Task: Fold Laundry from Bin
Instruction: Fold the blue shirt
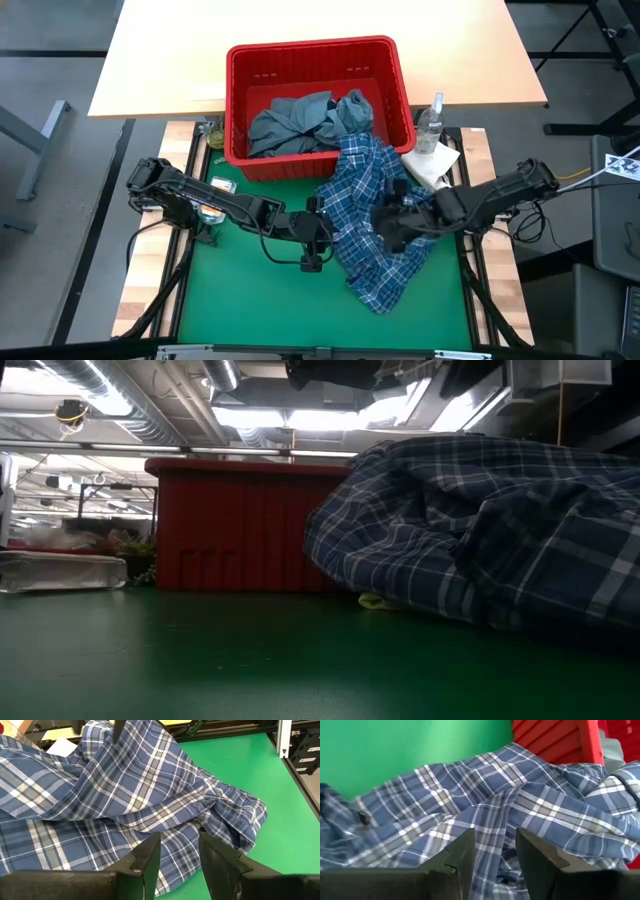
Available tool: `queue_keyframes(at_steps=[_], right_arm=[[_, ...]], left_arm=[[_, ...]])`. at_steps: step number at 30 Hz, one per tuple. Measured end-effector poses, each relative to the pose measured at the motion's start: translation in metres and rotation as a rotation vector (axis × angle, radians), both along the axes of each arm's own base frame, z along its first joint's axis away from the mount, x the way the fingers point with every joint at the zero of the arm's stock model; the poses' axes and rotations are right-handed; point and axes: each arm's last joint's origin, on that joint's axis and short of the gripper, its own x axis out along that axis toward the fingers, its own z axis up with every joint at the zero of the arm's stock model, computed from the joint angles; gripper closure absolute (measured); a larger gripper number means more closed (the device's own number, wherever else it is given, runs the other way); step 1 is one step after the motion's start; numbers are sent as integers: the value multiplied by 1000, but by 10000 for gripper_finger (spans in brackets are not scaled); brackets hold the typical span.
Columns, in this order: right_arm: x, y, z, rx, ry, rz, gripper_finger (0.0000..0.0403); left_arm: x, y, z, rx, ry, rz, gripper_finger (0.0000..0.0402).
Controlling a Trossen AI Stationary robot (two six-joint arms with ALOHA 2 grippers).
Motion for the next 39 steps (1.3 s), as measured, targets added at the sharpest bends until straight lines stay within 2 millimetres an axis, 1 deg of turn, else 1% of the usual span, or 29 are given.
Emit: queue_keyframes(at_steps=[8,11,19,21,23,27,28,32,35,39], right_arm=[[17,-21,-13,-16,83,-20,260],[23,-27,-21,-23,119,-26,260],[38,-44,-56,-22,257,-67,261],[40,-46,-64,-31,300,-51,270],[41,-48,-68,-35,327,-26,293],[40,-47,-68,-26,334,-6,378],[40,-47,-68,-27,338,-2,390],[37,-46,-67,7,353,22,386],[32,-45,-65,37,402,40,398],[18,-42,-49,9,487,11,397]], left_arm=[[0,0,0,1,1,0,273],[0,0,0,1,2,0,273],[0,0,0,0,4,-2,273],[0,0,0,0,4,-2,273],[0,0,0,0,4,-2,273],[0,0,0,0,4,-2,273],[0,0,0,0,4,-2,273],[0,0,0,0,4,-2,273],[0,0,0,0,4,-2,273],[0,0,0,0,4,-2,273]])
